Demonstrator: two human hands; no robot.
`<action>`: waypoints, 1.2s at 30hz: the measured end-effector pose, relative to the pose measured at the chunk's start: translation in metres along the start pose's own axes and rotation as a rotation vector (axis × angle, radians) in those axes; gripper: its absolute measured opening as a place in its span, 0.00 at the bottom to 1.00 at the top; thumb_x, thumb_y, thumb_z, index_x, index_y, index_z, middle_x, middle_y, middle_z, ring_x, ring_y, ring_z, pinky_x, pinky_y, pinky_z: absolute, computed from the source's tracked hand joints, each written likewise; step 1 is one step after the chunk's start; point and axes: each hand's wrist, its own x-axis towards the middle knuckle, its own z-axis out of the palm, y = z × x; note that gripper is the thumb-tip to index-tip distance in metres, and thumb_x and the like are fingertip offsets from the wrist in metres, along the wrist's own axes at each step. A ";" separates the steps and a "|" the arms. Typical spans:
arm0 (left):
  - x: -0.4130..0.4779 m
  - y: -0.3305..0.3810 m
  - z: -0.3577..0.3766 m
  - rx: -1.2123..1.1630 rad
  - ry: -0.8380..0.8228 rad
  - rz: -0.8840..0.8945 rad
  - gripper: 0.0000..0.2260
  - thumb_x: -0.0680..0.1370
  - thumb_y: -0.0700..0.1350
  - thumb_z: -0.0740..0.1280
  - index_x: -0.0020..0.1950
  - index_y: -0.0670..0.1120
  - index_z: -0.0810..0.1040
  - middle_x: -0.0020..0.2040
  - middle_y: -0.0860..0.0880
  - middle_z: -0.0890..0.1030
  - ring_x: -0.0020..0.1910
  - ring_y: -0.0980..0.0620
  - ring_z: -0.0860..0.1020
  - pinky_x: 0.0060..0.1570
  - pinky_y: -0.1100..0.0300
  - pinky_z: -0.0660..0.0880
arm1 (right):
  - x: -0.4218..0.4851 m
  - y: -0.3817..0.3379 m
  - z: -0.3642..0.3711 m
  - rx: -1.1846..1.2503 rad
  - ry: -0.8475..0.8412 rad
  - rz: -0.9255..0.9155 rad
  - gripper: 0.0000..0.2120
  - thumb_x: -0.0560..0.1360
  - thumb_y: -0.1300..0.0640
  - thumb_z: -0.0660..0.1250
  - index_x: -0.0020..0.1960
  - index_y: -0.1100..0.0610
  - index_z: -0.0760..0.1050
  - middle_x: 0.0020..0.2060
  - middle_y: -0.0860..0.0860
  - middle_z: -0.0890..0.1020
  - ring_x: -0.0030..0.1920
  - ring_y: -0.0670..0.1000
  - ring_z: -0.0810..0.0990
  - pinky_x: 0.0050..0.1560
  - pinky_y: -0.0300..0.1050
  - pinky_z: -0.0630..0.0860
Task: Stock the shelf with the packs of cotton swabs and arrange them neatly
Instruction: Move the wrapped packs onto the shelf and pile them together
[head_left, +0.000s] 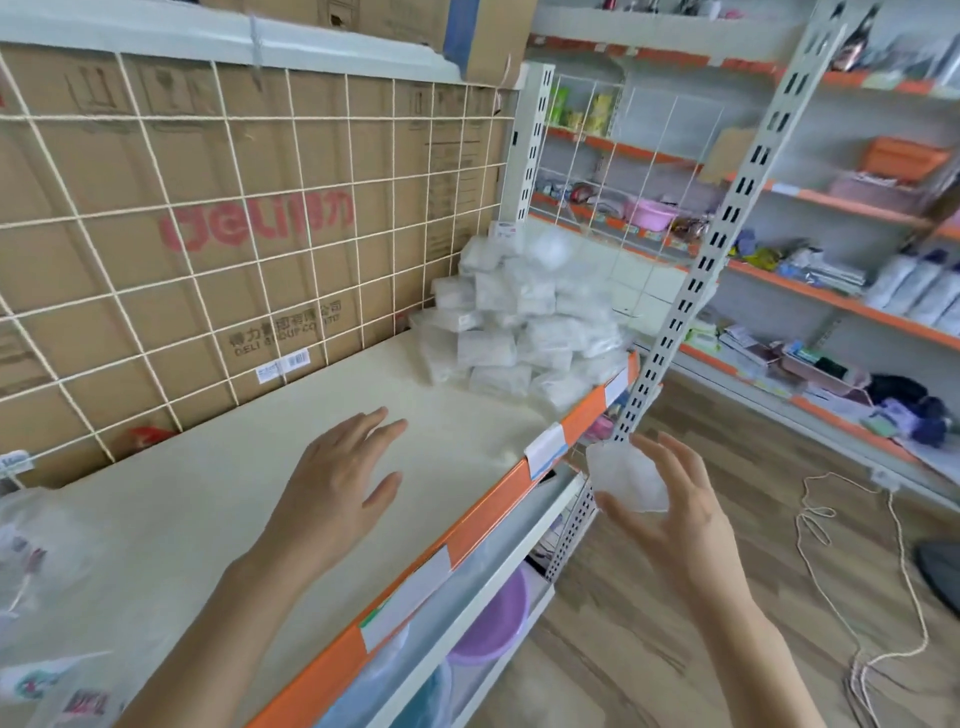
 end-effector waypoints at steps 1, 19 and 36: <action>0.003 -0.003 0.001 -0.005 -0.009 -0.011 0.25 0.75 0.56 0.53 0.66 0.47 0.74 0.66 0.46 0.75 0.64 0.44 0.74 0.60 0.48 0.71 | 0.005 0.001 0.003 0.002 -0.001 -0.001 0.28 0.67 0.48 0.74 0.65 0.45 0.70 0.67 0.46 0.67 0.64 0.49 0.70 0.45 0.43 0.67; 0.127 -0.032 0.044 0.015 0.033 -0.204 0.28 0.74 0.59 0.51 0.68 0.47 0.72 0.68 0.48 0.73 0.66 0.47 0.72 0.61 0.51 0.68 | 0.214 0.024 0.051 0.053 -0.060 -0.183 0.30 0.69 0.47 0.73 0.68 0.48 0.68 0.71 0.49 0.64 0.66 0.52 0.69 0.51 0.43 0.66; 0.185 -0.043 0.086 0.040 0.097 -0.350 0.26 0.75 0.59 0.53 0.70 0.50 0.70 0.68 0.49 0.72 0.66 0.46 0.71 0.62 0.47 0.70 | 0.370 0.031 0.097 0.036 -0.182 -0.371 0.24 0.74 0.46 0.66 0.69 0.49 0.69 0.73 0.54 0.63 0.73 0.55 0.59 0.69 0.51 0.60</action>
